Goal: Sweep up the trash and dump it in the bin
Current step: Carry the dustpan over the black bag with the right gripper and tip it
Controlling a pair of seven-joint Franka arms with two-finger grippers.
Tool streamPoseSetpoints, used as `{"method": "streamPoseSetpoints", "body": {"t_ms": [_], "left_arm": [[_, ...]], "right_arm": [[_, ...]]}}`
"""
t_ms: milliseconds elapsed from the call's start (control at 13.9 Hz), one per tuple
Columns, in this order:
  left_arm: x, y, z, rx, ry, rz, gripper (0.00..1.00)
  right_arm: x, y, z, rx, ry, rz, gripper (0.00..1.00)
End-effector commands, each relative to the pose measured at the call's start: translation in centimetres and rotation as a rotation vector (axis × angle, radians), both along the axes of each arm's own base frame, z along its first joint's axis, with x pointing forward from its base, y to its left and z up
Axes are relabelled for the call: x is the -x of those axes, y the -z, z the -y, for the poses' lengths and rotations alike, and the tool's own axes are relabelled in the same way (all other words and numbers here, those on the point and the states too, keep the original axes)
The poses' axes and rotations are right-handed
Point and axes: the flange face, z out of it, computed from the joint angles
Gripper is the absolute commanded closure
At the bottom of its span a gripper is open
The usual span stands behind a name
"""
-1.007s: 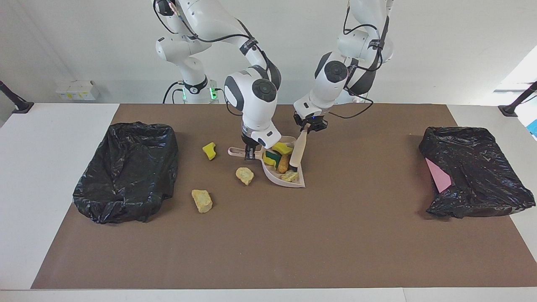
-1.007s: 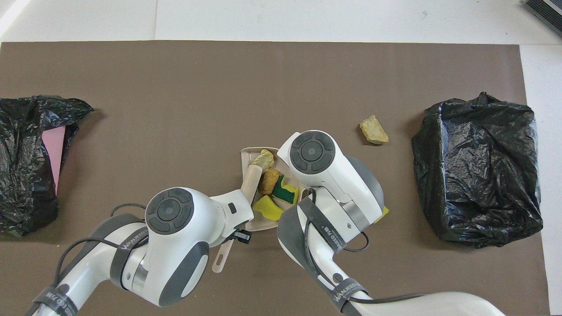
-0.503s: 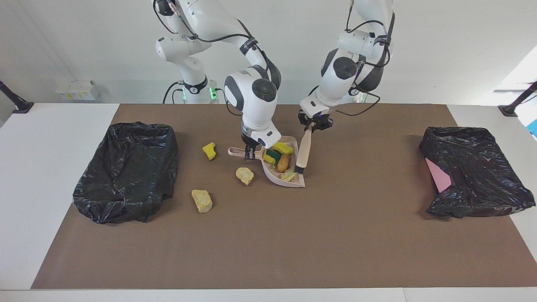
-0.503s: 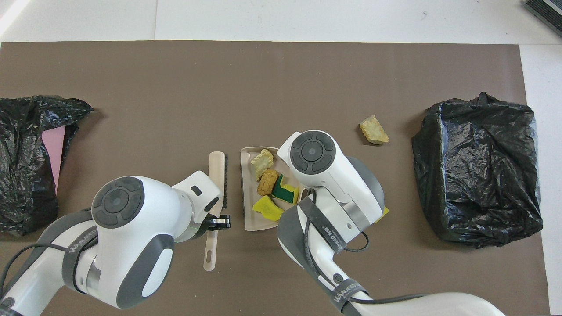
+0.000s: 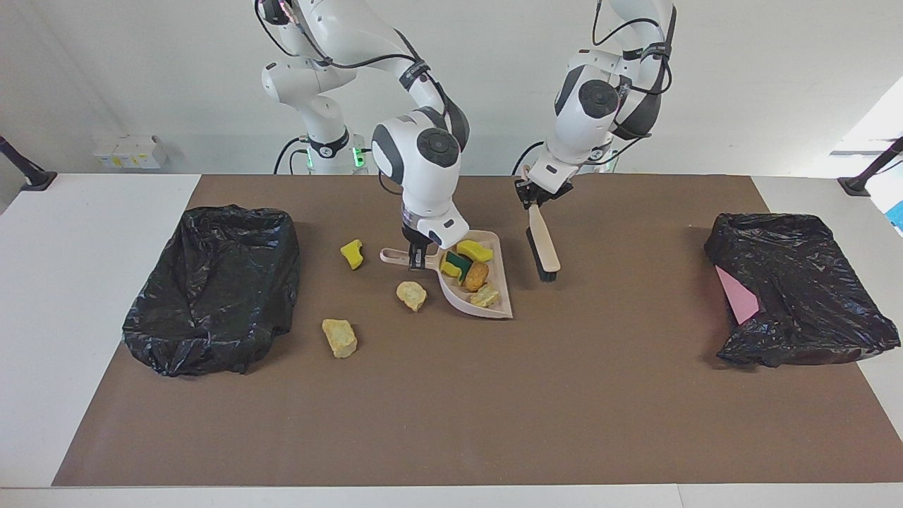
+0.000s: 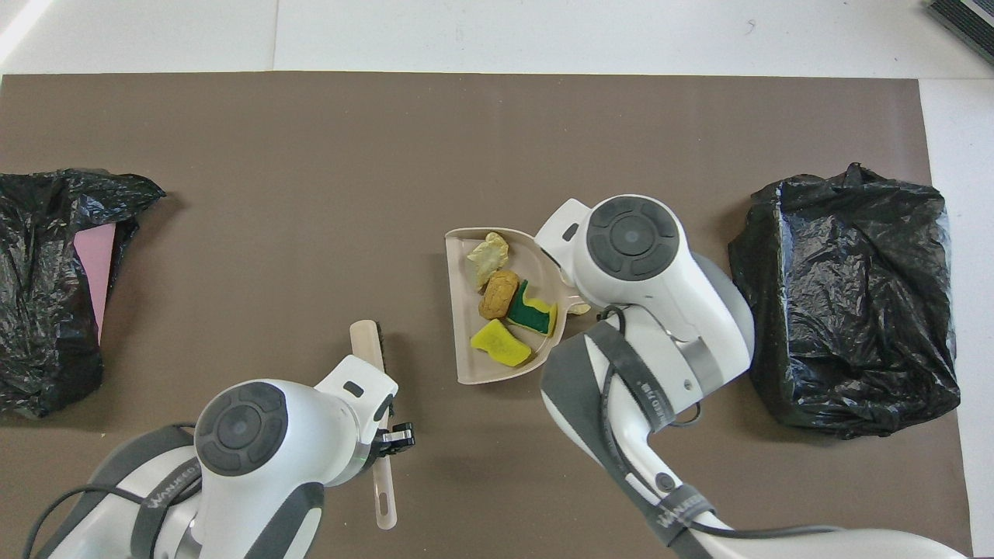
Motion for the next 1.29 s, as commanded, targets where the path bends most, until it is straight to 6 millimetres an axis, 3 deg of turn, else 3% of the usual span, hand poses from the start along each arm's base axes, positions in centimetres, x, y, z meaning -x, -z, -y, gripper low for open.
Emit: {"method": "streamPoseSetpoints", "body": {"t_ms": [0,216,432,575,719,935,1223], "left_arm": [[4.1,1.4,2.1,-0.003,0.002,0.031,1.0],[8.1,3.8,4.8,0.019,0.004,0.088,1.0],[9.3,5.2,5.5,0.027,0.024,0.105,1.0],[8.6,5.4,5.6,0.02,0.014,0.093,0.0],[7.3,5.0,5.4,0.021,0.006,0.087,0.0],[2.2,4.3,4.3,0.027,-0.062,0.102,0.0],[-6.5,3.5,1.4,0.018,-0.028,0.171,0.0]], "right_arm": [[-0.4,-3.8,6.7,-0.046,-0.033,-0.031,1.0],[-0.8,-7.0,14.6,-0.06,-0.028,-0.03,1.0],[-1.0,-8.3,22.9,-0.063,-0.035,-0.035,1.0],[-0.8,-8.3,29.3,-0.068,-0.037,-0.044,1.0],[-0.3,-8.4,34.6,-0.062,-0.054,-0.033,1.0],[0.4,-8.7,40.9,0.007,-0.054,0.01,1.0],[0.6,-8.8,43.8,0.23,-0.123,0.007,1.0]]}}
